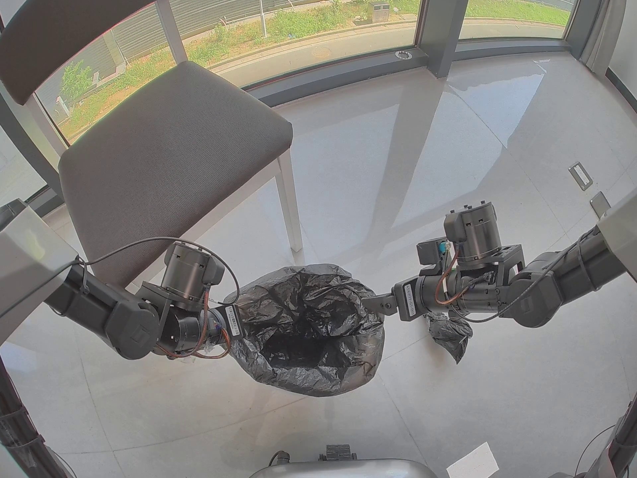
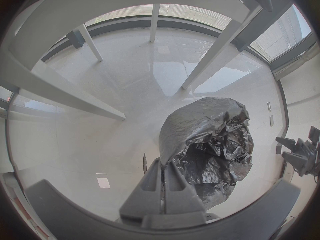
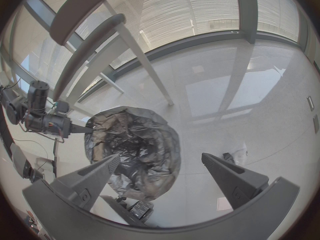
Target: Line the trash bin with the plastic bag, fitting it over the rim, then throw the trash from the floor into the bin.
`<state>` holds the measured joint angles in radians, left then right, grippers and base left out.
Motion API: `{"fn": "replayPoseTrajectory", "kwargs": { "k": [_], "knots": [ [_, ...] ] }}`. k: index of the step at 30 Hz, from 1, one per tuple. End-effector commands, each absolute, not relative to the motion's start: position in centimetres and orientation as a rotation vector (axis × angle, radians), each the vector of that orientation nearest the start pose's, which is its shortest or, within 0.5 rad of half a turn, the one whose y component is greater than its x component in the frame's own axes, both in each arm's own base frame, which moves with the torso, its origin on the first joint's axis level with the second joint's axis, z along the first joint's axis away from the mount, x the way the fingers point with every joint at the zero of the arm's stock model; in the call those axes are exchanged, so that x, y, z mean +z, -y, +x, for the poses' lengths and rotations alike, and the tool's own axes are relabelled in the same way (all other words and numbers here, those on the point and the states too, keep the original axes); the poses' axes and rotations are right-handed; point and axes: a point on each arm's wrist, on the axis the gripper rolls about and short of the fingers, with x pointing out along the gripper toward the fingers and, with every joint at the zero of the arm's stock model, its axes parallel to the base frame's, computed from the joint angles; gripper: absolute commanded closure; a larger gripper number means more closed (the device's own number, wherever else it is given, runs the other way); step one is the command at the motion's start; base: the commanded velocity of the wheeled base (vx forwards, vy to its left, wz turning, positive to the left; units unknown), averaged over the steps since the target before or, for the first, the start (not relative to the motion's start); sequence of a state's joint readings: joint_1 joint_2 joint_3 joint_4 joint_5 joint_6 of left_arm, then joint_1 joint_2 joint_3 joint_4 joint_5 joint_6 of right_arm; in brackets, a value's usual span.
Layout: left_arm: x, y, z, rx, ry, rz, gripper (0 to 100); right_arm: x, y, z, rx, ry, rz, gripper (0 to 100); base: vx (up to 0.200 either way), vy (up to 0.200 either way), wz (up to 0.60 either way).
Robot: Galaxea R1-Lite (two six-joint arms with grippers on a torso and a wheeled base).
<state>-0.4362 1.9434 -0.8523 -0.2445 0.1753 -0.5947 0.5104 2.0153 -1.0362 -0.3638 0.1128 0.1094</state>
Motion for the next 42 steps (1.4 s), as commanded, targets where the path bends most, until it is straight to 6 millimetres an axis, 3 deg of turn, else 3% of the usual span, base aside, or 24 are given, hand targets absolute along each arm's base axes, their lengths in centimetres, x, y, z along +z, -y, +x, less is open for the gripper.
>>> {"fn": "replayPoseTrajectory", "kwargs": {
  "k": [1,13,28,29,42],
  "knots": [
    [7.8,12.9,29.2,0.017,-0.864,-0.292,100,11.7,-19.0,31.4,0.597,-0.628,-0.026,0,0.0,0.0,0.0],
    [6.1,10.5,27.4,0.021,-0.858,-0.203,100,11.9,-18.9,31.2,0.597,-0.624,-0.023,0,0.0,0.0,0.0],
    [6.0,10.5,27.8,0.015,-0.829,-0.217,100,11.9,-18.7,31.2,0.58,-0.623,-0.023,0,0.0,0.0,0.0],
    [6.1,10.6,28.1,0.013,-0.812,-0.227,0,11.9,-18.7,31.2,0.58,-0.623,-0.023,0,0.0,0.0,0.0],
    [7.2,10.8,28.1,-0.009,-0.756,-0.234,0,12.5,-18.6,31.0,0.577,-0.607,-0.017,0,0.0,0.0,0.0]
  ]
}}
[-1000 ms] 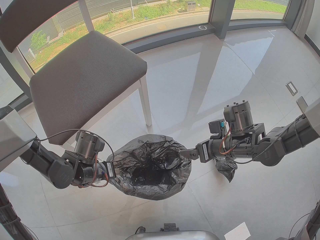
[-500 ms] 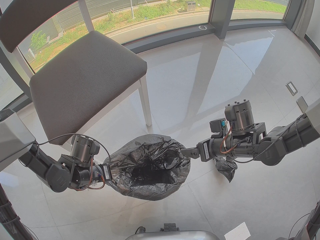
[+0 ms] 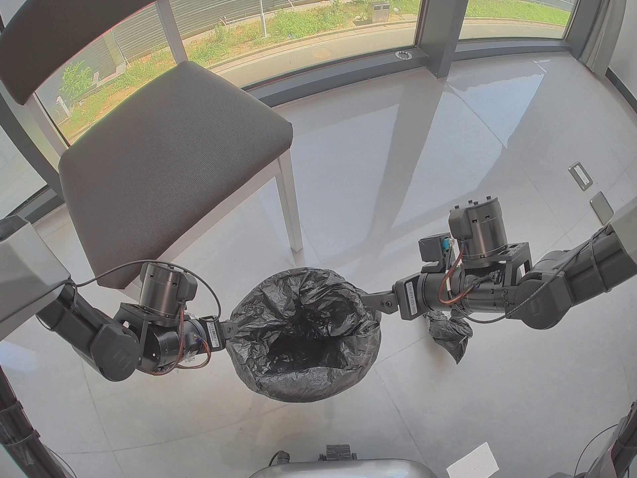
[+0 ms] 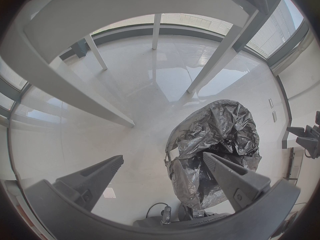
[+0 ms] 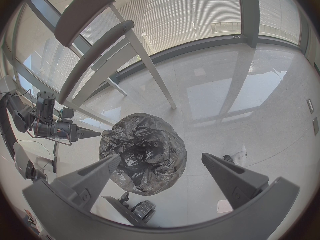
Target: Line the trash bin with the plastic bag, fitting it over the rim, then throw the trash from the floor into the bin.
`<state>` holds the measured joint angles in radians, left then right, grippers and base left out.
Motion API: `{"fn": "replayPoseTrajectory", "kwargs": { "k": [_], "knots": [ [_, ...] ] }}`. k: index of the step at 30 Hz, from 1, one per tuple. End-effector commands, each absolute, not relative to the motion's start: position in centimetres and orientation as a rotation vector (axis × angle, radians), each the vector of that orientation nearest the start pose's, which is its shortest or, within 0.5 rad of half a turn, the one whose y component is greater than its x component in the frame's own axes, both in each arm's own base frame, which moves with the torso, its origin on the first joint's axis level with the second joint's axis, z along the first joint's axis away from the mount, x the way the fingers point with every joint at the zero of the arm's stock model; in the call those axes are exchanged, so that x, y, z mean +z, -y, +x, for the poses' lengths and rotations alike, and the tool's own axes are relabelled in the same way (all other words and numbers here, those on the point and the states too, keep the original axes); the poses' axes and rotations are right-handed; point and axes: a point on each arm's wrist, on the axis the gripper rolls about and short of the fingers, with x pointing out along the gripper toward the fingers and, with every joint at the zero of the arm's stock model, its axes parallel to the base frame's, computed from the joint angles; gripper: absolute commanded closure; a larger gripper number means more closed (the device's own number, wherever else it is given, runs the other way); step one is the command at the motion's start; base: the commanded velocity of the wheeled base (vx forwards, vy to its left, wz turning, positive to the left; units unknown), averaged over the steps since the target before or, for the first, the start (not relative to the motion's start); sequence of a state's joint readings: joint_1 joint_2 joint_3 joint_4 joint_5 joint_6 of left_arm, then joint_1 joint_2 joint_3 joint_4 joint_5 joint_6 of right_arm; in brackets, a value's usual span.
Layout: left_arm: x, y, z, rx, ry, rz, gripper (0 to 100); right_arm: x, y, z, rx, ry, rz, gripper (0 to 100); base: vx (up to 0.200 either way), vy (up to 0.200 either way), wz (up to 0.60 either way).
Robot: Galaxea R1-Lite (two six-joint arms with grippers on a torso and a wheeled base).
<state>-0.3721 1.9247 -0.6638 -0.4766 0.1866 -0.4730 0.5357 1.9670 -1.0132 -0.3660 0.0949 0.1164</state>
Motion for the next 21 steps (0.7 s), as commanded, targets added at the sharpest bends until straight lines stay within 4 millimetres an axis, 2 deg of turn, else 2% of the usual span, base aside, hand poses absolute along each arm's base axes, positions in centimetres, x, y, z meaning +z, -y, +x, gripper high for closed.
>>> {"fn": "replayPoseTrajectory", "kwargs": {
  "k": [1,8,10,11,15,21],
  "knots": [
    [7.3,10.9,28.1,-0.013,-0.753,-0.232,0,12.6,-18.6,31.0,0.578,-0.605,-0.017,0,0.0,0.0,0.0],
    [6.5,12.4,27.0,-0.061,-0.784,-0.169,0,12.8,-18.0,30.0,0.566,-0.611,-0.021,0,0.0,0.0,0.0],
    [6.2,12.6,27.1,-0.062,-0.791,-0.164,0,12.8,-18.0,29.8,0.566,-0.612,-0.022,0,0.0,0.0,0.0],
    [5.3,12.8,27.6,-0.057,-0.804,-0.156,0,12.9,-17.8,29.5,0.566,-0.614,-0.023,0,0.0,0.0,0.0],
    [3.9,13.2,28.4,-0.044,-0.781,-0.151,0,13.0,-17.5,29.2,0.563,-0.614,-0.022,0,0.0,0.0,0.0],
    [2.9,13.2,28.7,-0.034,-0.795,-0.146,0,12.9,-17.3,29.0,0.561,-0.62,-0.023,0,0.0,0.0,0.0]
  ]
}}
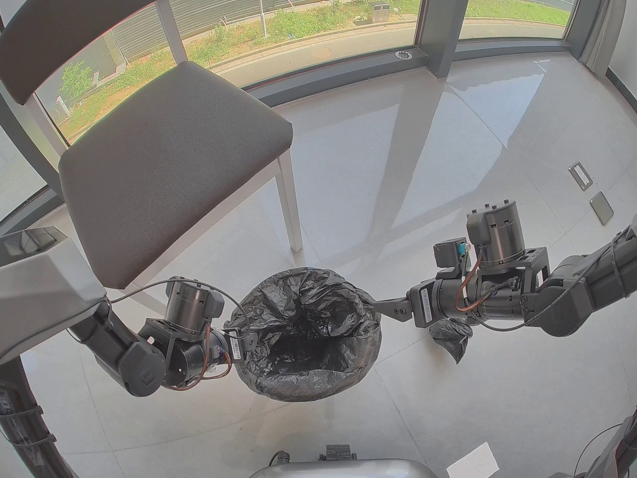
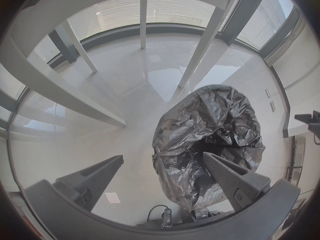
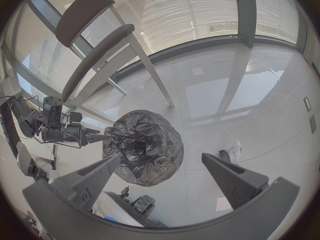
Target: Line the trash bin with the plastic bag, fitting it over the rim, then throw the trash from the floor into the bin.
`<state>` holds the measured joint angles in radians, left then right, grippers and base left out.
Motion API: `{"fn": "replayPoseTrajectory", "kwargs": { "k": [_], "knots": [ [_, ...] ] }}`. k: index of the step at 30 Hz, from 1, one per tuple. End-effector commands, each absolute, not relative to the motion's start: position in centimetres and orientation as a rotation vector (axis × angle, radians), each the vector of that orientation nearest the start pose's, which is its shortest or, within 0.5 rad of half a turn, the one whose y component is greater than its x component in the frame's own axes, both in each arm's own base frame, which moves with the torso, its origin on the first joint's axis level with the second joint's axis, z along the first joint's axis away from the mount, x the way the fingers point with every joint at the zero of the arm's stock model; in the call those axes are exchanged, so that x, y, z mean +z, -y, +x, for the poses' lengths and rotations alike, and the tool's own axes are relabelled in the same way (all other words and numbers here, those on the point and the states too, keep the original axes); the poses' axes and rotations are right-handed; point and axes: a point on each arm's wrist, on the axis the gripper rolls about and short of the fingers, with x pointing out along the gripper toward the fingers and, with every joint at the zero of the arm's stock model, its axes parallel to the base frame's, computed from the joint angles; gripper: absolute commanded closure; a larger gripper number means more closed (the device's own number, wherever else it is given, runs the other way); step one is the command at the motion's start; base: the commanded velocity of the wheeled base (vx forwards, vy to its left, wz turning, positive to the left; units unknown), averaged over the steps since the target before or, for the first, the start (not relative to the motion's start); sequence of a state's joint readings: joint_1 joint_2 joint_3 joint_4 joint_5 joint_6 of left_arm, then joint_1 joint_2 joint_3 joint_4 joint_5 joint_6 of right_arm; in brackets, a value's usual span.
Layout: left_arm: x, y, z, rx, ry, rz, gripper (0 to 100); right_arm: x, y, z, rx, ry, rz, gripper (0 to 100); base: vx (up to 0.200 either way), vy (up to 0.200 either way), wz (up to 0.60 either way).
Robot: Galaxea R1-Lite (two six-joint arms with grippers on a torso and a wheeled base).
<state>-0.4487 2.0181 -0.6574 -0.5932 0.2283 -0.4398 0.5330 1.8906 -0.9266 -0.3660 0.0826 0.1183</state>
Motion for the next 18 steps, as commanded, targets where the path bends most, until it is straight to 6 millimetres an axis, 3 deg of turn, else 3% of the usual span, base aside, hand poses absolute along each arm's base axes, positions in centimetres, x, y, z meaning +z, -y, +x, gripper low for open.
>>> {"fn": "replayPoseTrajectory", "kwargs": {
  "k": [1,4,5,18],
  "knots": [
    [2.78,13.24,28.74,-0.033,-0.797,-0.145,0,12.92,-17.3,29.01,0.561,-0.62,-0.023,0,0.0,0.0,0.0],
    [2.49,13.36,29.1,-0.031,-0.799,-0.146,0,12.92,-17.3,29.01,0.561,-0.62,-0.023,0,0.0,0.0,0.0],
    [2.42,13.34,29.16,-0.029,-0.8,-0.146,100,12.92,-17.3,29.01,0.561,-0.62,-0.023,0,0.0,0.0,0.0],
    [2.54,13.09,29.22,-0.02,-0.797,-0.156,100,13.02,-17.29,29.09,0.56,-0.614,-0.021,0,0.0,0.0,0.0]
  ]
}}
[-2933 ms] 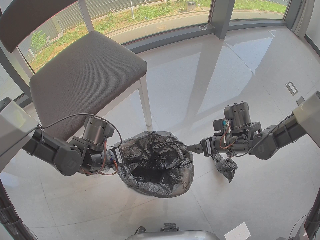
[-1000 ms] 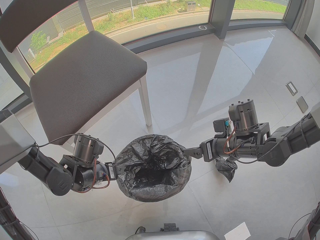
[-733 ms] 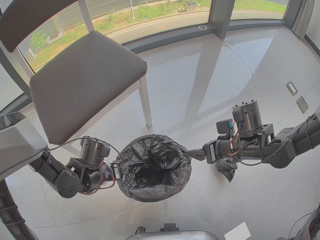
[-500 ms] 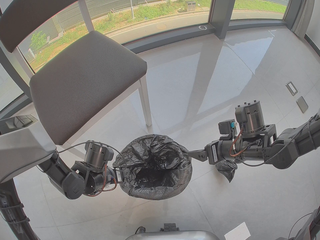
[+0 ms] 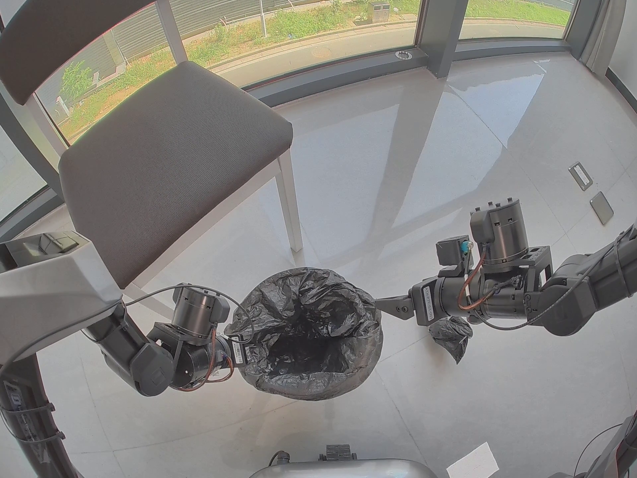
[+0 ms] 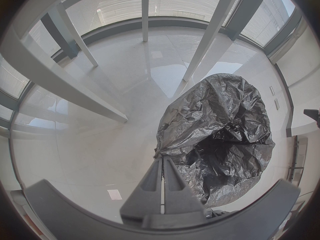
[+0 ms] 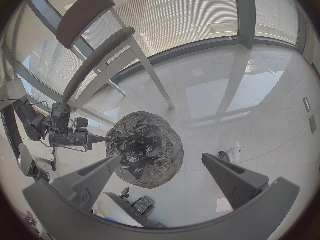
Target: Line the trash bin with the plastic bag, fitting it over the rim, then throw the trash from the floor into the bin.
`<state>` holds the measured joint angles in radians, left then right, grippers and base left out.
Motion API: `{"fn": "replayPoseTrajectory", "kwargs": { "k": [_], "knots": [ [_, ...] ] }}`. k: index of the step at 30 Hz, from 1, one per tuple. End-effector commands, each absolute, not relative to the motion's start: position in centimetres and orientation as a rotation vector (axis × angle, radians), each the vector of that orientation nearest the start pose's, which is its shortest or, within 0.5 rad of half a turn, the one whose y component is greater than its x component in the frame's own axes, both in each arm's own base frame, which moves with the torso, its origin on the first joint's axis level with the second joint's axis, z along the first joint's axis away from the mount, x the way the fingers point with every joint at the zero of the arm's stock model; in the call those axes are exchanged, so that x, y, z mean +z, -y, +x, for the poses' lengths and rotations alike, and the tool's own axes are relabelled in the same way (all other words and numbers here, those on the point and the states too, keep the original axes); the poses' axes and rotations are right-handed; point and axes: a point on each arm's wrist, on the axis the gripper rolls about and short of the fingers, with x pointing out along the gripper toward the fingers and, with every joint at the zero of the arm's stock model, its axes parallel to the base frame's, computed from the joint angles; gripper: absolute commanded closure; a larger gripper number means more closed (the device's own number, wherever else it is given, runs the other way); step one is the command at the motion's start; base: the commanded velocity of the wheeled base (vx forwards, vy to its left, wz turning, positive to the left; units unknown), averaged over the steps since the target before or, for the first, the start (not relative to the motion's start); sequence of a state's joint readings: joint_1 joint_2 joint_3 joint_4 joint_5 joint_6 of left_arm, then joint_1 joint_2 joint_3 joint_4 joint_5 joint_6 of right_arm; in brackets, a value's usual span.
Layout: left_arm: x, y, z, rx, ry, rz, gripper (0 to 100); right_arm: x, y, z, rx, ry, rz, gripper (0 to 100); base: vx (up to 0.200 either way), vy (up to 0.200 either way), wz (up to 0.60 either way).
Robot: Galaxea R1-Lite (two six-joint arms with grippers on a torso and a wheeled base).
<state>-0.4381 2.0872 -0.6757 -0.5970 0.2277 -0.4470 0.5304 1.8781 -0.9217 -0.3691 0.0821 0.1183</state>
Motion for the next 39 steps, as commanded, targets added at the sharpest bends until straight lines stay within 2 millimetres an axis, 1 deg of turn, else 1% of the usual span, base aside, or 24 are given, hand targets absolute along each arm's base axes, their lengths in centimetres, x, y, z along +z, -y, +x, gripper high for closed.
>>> {"fn": "replayPoseTrajectory", "kwargs": {
  "k": [1,5,7,9,15,20,24,28,29,34,39],
  "knots": [
    [2.6,13.0,29.3,-0.018,-0.794,-0.159,100,13.0,-17.3,29.1,0.559,-0.614,-0.021,0,0.0,0.0,0.0],
    [2.9,12.6,28.7,-0.015,-0.797,-0.157,100,12.9,-17.3,29.1,0.558,-0.617,-0.022,0,0.0,0.0,0.0],
    [2.7,12.3,28.5,-0.011,-0.808,-0.152,100,12.9,-17.3,29.1,0.558,-0.617,-0.022,0,0.0,0.0,0.0],
    [2.3,11.4,28.2,0.014,-0.828,-0.143,100,12.9,-17.3,29.1,0.558,-0.617,-0.022,0,0.0,0.0,0.0],
    [2.5,9.9,28.6,0.055,-0.819,-0.163,100,13.0,-17.2,29.0,0.558,-0.617,-0.022,0,0.0,0.0,0.0],
    [2.9,10.1,28.7,0.041,-0.789,-0.173,100,13.0,-17.2,29.0,0.558,-0.615,-0.022,0,0.0,0.0,0.0],
    [3.1,10.8,28.5,0.014,-0.776,-0.173,100,13.0,-17.2,29.0,0.558,-0.615,-0.022,0,0.0,0.0,0.0],
    [3.4,11.0,28.8,0.006,-0.754,-0.183,100,12.9,-16.9,29.0,0.547,-0.622,-0.021,0,0.0,0.0,0.0],
    [3.5,11.0,28.8,0.006,-0.75,-0.189,0,12.9,-16.9,29.0,0.545,-0.622,-0.02,0,0.0,0.0,0.0],
    [4.4,11.0,28.8,-0.003,-0.721,-0.194,0,13.2,-16.2,28.3,0.539,-0.621,-0.018,0,0.0,0.0,0.0],
    [5.4,11.6,28.9,-0.028,-0.686,-0.2,0,13.1,-14.9,27.0,0.502,-0.635,-0.025,0,0.0,0.0,0.0]
  ]
}}
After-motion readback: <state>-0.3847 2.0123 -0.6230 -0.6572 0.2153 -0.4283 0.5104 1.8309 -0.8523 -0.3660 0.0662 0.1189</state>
